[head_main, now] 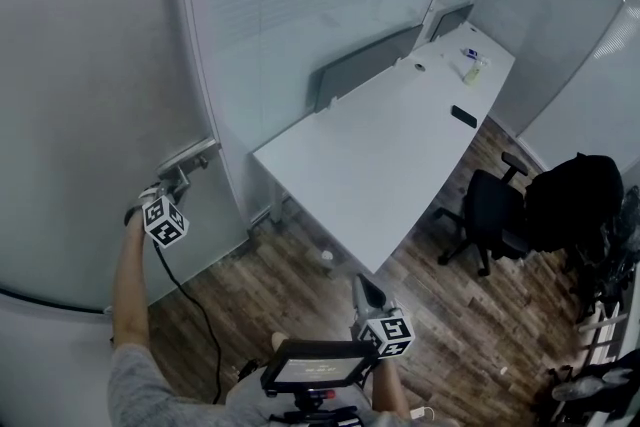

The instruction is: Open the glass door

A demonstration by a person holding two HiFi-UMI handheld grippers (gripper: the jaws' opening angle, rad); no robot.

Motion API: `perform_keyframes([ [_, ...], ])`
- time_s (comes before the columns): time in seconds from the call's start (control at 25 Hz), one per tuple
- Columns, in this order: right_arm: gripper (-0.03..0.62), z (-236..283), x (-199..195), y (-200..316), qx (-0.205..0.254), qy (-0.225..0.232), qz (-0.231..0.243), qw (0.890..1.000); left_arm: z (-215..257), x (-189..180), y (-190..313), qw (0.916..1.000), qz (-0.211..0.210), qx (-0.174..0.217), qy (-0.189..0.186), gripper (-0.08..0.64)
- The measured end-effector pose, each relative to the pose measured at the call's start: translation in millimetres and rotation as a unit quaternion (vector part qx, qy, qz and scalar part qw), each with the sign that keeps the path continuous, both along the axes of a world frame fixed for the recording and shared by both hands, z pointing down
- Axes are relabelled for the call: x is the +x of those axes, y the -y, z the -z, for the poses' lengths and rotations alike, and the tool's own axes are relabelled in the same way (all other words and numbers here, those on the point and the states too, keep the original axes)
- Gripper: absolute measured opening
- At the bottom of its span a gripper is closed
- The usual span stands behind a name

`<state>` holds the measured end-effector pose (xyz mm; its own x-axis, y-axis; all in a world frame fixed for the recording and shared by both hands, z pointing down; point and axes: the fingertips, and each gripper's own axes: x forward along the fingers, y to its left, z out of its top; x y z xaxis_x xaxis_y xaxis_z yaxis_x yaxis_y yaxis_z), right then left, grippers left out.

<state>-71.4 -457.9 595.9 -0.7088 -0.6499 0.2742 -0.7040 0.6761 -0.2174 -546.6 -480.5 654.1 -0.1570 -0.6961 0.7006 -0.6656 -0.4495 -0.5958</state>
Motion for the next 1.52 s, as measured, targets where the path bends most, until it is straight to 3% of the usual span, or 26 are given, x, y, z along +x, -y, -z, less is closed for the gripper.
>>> perform_keyframes([
  [1.52, 0.002, 6.7, 9.9, -36.8, 0.009, 0.026, 0.019, 0.999, 1.7, 78.2, -52.0, 0.9985, -0.054, 0.001, -0.008, 0.002],
])
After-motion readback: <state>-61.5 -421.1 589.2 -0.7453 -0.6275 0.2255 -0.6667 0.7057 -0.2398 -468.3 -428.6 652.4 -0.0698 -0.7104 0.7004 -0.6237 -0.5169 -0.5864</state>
